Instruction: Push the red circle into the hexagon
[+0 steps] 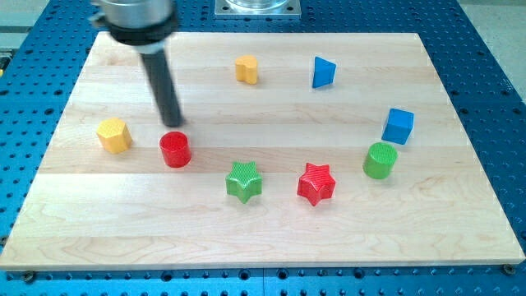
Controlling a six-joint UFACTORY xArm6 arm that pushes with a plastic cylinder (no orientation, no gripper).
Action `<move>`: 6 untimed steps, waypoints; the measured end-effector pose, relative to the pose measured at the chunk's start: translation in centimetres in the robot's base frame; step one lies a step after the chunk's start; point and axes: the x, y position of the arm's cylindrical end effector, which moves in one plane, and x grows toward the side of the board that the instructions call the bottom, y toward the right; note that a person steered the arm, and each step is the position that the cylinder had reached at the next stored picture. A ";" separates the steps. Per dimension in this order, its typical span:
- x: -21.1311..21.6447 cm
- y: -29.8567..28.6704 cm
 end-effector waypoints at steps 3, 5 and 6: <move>4.8 -7.2; 7.3 -10.5; 5.1 -12.1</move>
